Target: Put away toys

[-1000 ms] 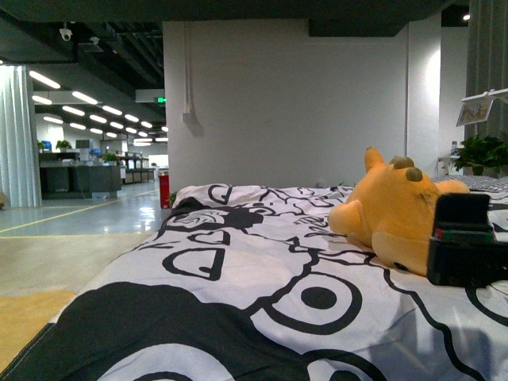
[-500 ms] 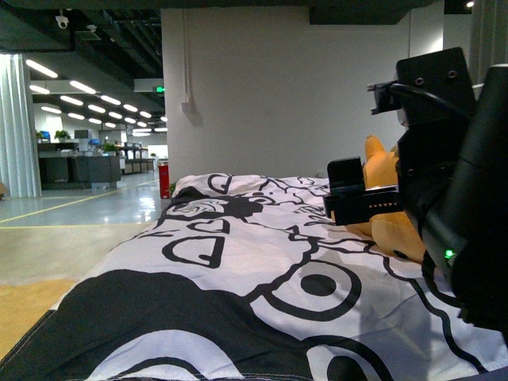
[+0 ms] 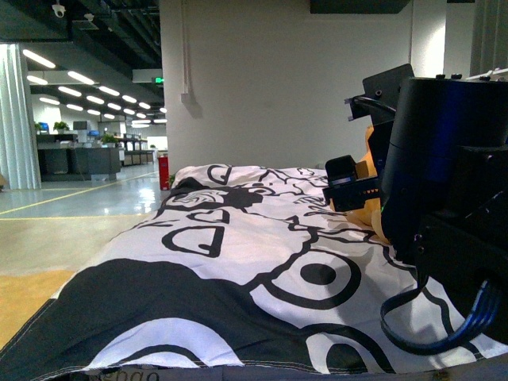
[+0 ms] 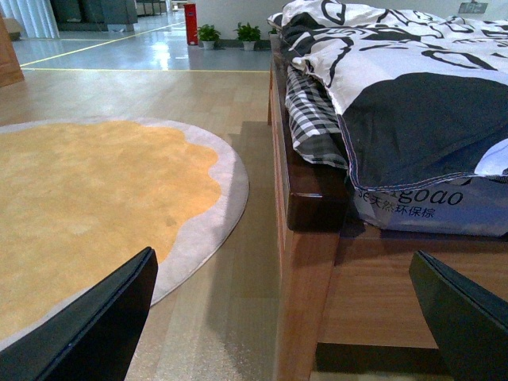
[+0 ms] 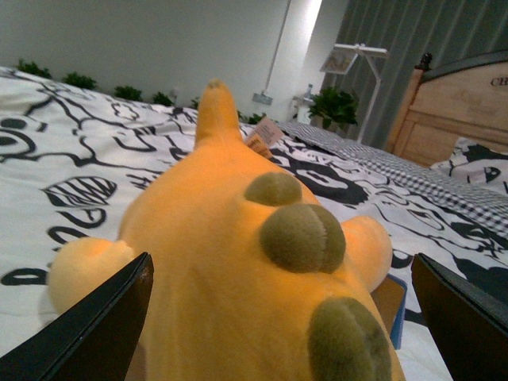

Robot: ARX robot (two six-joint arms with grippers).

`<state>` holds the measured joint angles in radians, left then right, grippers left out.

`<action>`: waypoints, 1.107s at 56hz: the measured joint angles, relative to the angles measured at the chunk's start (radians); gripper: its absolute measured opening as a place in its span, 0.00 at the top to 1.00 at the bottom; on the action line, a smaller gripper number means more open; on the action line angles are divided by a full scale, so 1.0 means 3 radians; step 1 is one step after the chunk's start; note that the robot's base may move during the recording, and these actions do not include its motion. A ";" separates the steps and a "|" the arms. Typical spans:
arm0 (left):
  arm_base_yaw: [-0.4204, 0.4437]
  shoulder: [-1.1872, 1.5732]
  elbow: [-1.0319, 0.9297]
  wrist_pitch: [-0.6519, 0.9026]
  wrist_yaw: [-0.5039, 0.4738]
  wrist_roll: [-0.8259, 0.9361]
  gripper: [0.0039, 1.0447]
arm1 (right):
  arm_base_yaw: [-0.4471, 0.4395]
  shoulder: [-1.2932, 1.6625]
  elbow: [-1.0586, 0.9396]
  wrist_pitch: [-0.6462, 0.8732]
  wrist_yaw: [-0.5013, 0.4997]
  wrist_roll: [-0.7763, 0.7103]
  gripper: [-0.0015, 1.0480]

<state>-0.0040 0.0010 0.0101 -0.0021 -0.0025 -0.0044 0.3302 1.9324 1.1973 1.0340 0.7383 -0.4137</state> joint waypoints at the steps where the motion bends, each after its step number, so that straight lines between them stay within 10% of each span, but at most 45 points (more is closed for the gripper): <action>1: 0.0000 0.0000 0.0000 0.0000 0.0000 0.0000 0.06 | -0.0009 0.0004 0.0010 -0.0025 0.0005 -0.0001 0.06; 20: 0.0000 0.0000 0.0000 0.0000 0.0000 0.0000 0.06 | -0.0156 0.0042 0.0150 -0.0824 -0.0034 0.0267 0.07; 50: 0.0000 0.0000 0.0000 0.0000 -0.0001 -0.0001 0.06 | -0.0353 -0.0472 0.0111 -0.1670 -0.1160 0.1235 0.83; 62: 0.0000 0.0000 0.0000 0.0000 -0.0001 -0.0001 0.06 | -0.0631 -0.1129 -0.0186 -0.1853 -0.1951 0.1779 0.92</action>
<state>-0.0040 0.0010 0.0101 -0.0021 -0.0029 -0.0048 0.1410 1.5936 1.1416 0.4782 0.1532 0.1200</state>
